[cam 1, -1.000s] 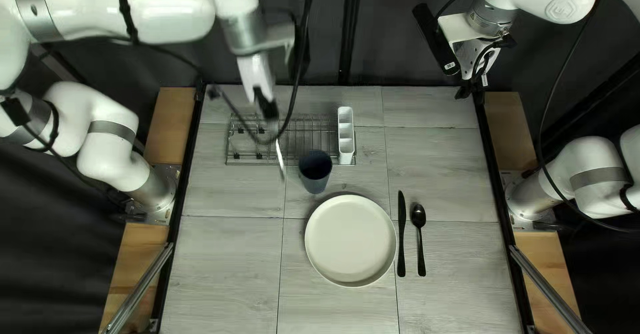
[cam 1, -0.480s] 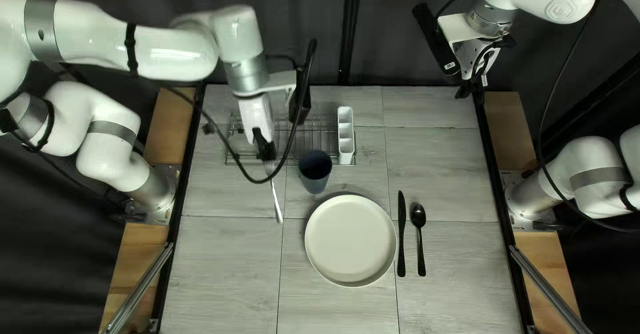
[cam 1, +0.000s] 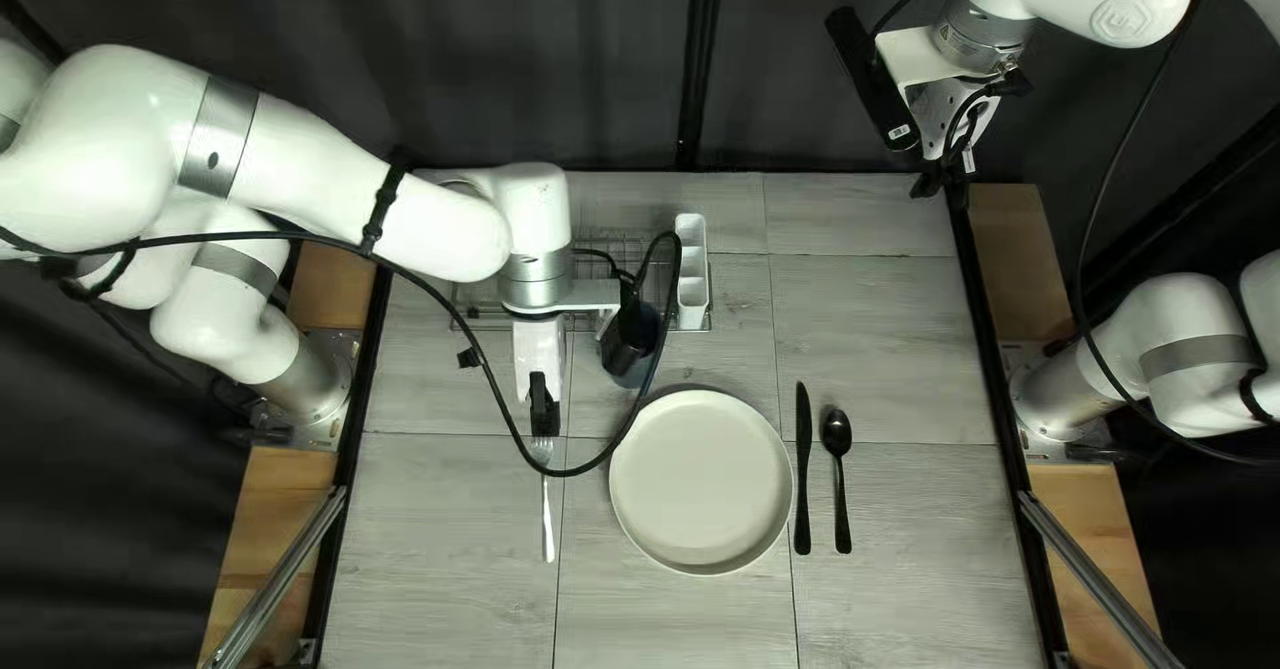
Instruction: Pick up and place plate onto table. Place down one fork to the left of the plate. Place spoon and knife to the right of the plate. Place cup above the knife and spoon
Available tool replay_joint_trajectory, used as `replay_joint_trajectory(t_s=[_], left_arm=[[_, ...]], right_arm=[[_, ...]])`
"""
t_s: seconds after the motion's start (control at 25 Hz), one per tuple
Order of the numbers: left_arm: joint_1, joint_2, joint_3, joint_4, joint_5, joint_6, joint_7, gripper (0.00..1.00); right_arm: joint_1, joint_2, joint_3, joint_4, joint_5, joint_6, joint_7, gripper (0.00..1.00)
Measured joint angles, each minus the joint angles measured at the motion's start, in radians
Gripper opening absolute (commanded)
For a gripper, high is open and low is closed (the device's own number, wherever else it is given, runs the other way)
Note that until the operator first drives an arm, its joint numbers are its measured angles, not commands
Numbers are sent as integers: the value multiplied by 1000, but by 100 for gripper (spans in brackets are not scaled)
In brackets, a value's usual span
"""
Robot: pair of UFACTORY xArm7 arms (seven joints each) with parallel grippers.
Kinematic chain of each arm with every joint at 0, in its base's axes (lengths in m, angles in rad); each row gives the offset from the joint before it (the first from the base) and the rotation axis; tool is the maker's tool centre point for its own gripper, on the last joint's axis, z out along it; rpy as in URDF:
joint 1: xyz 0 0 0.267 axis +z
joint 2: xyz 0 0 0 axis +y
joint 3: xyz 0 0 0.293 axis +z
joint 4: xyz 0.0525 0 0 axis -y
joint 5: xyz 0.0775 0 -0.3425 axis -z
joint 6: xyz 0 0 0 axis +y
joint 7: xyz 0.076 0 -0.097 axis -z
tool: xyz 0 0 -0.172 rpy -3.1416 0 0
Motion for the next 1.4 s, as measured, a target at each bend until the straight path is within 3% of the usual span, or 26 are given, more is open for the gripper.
replay_joint_trajectory(t_s=[0.28, 0.6, 1.04, 1.4], left_arm=[[-8, 33, -6, -75, -63, -132, 60, 0], [-3, 135, 23, -45, -102, -75, 176, 0], [14, 122, 43, -54, -88, -72, 254, 0], [33, 158, 75, -57, -142, -51, 362, 0]], right_arm=[[0, 0, 0, 0, 0, 0, 0, 100], [0, 0, 0, 0, 0, 0, 0, 100], [0, 0, 0, 0, 0, 0, 0, 100], [0, 0, 0, 0, 0, 0, 0, 100]])
